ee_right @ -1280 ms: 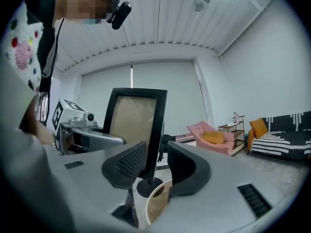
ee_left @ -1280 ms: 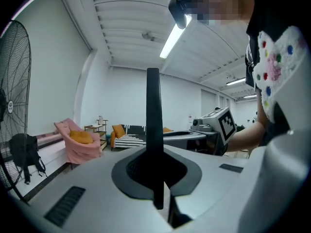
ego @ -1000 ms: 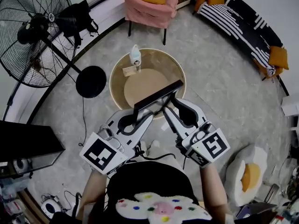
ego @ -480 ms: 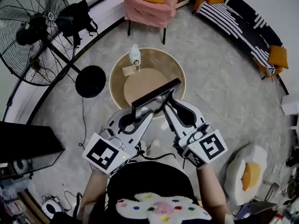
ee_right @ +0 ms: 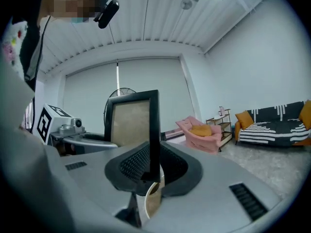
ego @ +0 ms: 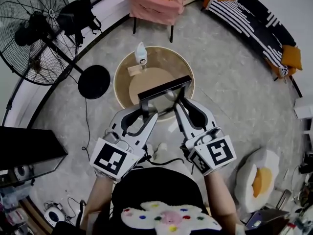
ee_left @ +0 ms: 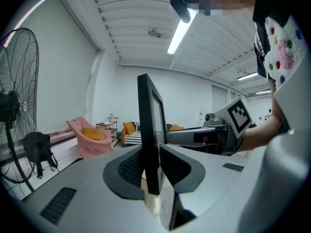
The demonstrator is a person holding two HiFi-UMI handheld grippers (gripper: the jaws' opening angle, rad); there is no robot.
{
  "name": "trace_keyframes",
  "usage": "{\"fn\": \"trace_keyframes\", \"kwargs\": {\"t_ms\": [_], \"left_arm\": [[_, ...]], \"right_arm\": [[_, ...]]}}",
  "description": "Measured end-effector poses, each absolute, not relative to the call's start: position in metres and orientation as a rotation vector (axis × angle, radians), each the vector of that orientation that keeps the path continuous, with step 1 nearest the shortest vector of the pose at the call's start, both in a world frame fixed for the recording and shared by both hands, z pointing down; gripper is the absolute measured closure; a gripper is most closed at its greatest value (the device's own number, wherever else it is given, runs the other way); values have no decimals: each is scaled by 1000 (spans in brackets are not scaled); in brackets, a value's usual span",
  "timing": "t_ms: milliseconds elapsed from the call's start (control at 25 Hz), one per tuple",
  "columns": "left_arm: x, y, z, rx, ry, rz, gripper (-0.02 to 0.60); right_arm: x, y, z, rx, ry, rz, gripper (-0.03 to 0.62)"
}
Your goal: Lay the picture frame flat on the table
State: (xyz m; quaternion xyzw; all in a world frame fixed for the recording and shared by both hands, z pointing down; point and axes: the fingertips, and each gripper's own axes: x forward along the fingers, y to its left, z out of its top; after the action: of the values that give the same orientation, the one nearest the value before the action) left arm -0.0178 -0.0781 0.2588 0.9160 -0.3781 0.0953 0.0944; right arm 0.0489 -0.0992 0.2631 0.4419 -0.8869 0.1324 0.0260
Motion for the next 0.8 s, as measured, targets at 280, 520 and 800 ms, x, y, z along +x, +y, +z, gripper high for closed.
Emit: {"fn": "trace_keyframes", "kwargs": {"t_ms": [280, 520, 800], "left_arm": [[-24, -81, 269, 2720, -1149, 308, 491], [-25, -83, 285, 2674, -1159, 312, 485], [-18, -84, 323, 2582, -1126, 352, 482]], "right_arm": [[48, -102, 258, 1436, -2700, 334, 511], [50, -99, 282, 1443, -2635, 376, 513], [57, -98, 321, 1464, -2552, 466, 513]]}}
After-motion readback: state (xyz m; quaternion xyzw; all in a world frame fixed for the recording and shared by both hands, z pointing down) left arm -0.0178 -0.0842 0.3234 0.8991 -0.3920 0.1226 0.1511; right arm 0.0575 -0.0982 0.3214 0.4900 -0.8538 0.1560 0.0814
